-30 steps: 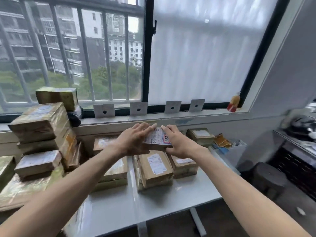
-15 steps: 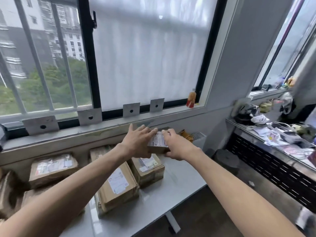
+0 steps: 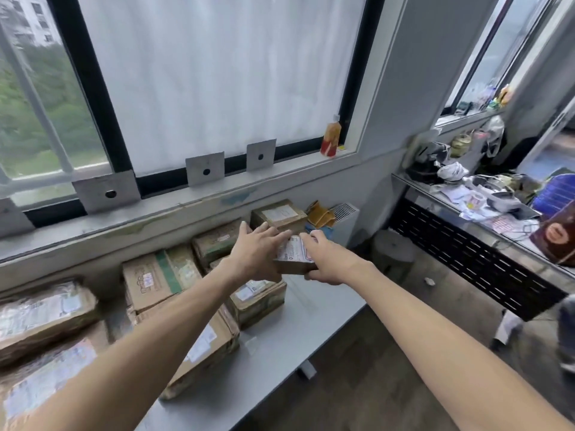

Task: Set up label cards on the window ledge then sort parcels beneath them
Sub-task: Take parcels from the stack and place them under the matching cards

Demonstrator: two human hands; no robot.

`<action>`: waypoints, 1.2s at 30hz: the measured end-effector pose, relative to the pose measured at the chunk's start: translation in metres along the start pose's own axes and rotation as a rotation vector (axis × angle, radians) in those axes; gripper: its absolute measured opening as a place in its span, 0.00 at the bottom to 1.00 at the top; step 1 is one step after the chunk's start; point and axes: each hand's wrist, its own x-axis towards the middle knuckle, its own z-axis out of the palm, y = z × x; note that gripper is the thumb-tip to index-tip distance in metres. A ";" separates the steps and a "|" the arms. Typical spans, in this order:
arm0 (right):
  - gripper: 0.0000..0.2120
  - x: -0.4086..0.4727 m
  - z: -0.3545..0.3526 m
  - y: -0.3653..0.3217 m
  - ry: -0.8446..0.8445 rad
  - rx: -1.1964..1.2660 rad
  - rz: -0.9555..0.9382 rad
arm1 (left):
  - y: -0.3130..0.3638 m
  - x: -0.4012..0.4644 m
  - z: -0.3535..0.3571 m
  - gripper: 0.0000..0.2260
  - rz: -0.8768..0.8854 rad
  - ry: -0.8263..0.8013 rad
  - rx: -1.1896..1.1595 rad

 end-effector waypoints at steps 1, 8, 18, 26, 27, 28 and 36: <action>0.43 0.001 0.011 0.008 -0.013 0.004 0.007 | 0.007 0.003 0.011 0.45 -0.007 -0.018 -0.027; 0.40 0.013 0.068 0.073 -0.142 0.041 0.007 | 0.047 0.033 0.079 0.45 0.016 -0.093 -0.095; 0.41 0.067 0.086 0.171 -0.147 0.104 -0.189 | 0.093 0.101 0.104 0.45 -0.158 -0.125 -0.082; 0.44 0.091 0.109 0.216 -0.290 0.134 -0.348 | 0.125 0.115 0.142 0.46 -0.297 -0.183 -0.091; 0.45 0.096 0.111 0.220 -0.308 0.144 -0.360 | 0.124 0.119 0.144 0.46 -0.304 -0.196 -0.096; 0.45 0.101 0.113 0.223 -0.322 0.154 -0.365 | 0.123 0.123 0.147 0.46 -0.311 -0.210 -0.101; 0.42 0.156 0.099 0.242 -0.213 0.204 -0.309 | 0.082 0.181 0.154 0.46 -0.351 -0.169 -0.166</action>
